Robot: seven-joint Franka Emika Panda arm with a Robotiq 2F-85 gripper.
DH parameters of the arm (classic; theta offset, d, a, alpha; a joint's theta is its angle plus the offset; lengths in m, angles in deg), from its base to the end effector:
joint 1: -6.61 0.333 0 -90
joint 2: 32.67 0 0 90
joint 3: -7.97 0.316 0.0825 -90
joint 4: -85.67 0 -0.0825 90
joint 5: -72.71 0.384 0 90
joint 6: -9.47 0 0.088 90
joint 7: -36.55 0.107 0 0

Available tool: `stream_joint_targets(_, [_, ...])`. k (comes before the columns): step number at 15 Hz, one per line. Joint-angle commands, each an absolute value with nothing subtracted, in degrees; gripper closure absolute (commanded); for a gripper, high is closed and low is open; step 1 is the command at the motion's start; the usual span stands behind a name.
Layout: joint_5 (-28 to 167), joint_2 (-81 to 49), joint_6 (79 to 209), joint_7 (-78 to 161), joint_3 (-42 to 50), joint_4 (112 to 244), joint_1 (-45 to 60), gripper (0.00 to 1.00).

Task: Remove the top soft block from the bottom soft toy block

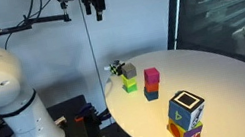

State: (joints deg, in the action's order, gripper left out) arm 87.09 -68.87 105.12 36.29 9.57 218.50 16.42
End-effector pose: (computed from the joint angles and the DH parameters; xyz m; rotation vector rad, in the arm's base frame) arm 0.3453 0.0965 0.5684 -2.9000 -0.2488 0.0569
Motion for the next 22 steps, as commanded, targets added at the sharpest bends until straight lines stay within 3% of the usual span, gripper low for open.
stream_joint_targets(1, [87.7, -68.9, 104.8, 35.7, 10.6, 218.3, 15.0, 0.0])
stream_joint_targets(22, [84.2, -67.2, 107.1, 37.1, 11.3, 219.0, 11.2, 0.0])
